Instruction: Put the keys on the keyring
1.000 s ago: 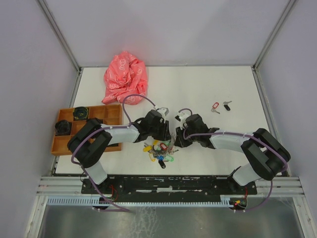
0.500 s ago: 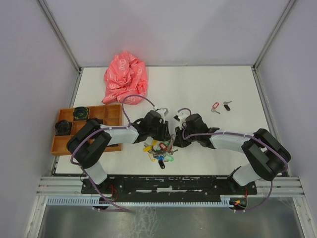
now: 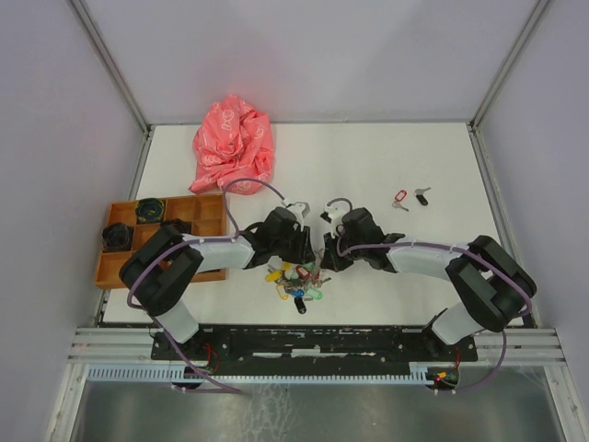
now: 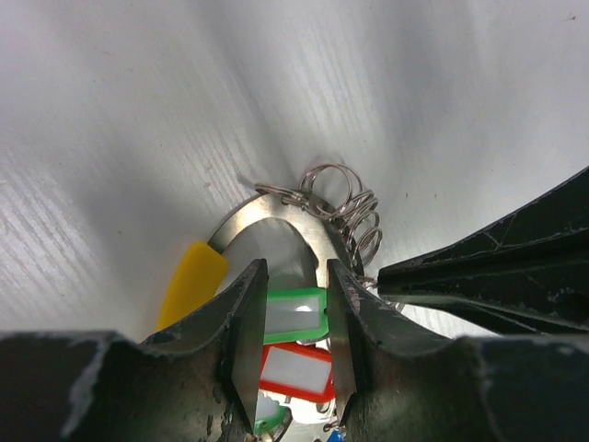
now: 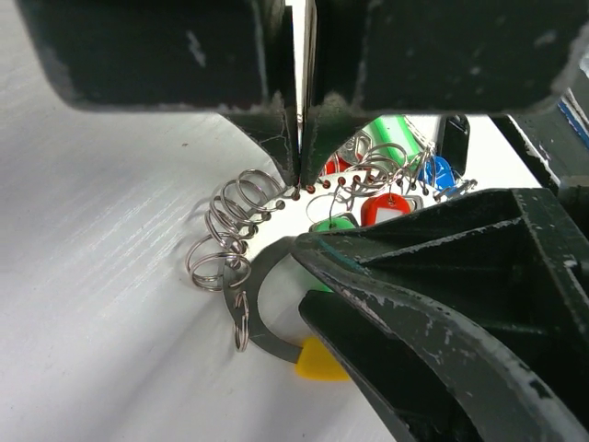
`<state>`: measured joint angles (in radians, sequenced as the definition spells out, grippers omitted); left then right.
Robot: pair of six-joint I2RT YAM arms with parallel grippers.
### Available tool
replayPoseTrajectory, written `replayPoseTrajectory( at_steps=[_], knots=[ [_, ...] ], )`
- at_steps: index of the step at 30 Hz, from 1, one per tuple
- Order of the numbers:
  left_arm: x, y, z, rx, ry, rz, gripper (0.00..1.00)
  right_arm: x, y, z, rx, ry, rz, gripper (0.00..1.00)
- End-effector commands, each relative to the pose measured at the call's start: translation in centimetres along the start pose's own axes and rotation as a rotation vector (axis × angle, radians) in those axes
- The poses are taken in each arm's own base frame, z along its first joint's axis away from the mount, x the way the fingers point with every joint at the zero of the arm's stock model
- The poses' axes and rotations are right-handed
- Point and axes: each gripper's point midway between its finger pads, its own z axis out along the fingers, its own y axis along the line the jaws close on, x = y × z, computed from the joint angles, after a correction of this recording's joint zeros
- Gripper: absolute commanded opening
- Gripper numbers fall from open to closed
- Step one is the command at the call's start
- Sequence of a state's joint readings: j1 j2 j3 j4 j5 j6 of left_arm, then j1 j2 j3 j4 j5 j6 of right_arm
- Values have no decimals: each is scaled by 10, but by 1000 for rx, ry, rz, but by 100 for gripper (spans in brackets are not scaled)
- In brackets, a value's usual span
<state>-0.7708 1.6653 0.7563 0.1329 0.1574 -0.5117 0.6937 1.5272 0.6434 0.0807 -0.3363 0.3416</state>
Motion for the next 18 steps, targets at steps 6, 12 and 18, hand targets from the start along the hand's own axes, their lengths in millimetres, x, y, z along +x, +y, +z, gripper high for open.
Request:
replayPoseTrajectory(
  at_steps=[6, 12, 18],
  knots=[
    [-27, -6, -30, 79, -144, 46, 40, -39, 15, -20, -12, -59, -113, 1],
    [-44, -1, -54, 84, -231, 71, 41, -69, 40, -31, -101, -93, -203, 1],
    [-66, 2, -85, 110, -365, 108, 43, -100, 60, -45, -158, -110, -324, 1]
  ],
)
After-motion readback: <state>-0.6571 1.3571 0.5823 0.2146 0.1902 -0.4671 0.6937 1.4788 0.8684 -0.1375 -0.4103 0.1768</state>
